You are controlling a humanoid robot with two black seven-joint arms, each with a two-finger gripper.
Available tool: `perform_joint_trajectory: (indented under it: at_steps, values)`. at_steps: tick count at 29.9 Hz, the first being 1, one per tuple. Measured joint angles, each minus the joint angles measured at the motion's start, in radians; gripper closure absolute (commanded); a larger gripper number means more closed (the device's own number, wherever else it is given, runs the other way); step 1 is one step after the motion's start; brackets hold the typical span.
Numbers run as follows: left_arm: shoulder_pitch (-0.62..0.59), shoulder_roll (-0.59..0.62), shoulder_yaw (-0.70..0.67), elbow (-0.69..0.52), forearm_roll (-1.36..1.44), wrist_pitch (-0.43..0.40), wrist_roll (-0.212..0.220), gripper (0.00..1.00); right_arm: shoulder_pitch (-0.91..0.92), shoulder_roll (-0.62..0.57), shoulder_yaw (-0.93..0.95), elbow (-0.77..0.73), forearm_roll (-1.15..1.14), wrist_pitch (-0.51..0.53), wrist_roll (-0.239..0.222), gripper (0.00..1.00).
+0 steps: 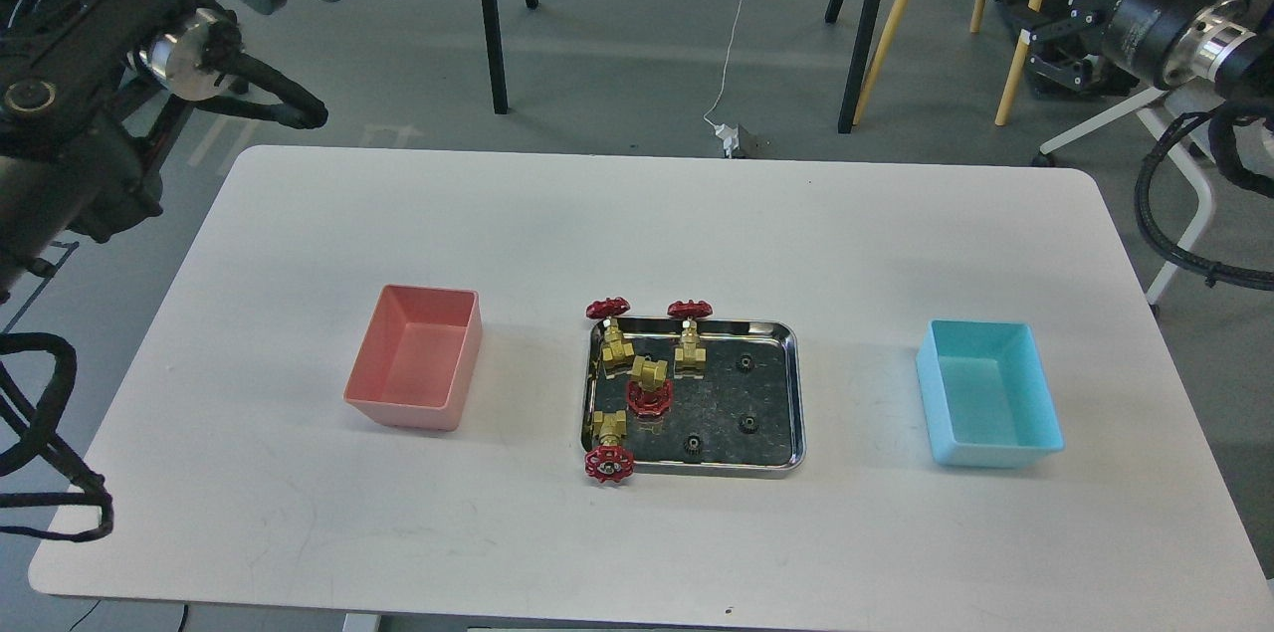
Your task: Place valve in pink box and gear in blue box
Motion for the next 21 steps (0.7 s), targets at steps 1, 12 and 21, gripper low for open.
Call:
perform_joint_trajectory:
  at_steps: [1,12,21]
  values:
    - [0.0,0.005,-0.002,0.0,0.0,-0.01,-0.008,0.0,0.0,0.0,0.0,0.0,-0.001,-0.001,0.0,0.01]
    - [-0.002,0.021,-0.089,0.093,-0.157,-0.082,-0.114,0.0,0.001,-0.013,0.0,0.001,-0.002,-0.004,0.001,0.01]
    - [-0.009,-0.025,-0.085,0.244,-0.2,-0.149,-0.243,0.0,0.024,-0.016,0.002,-0.007,-0.003,0.0,0.002,0.01]
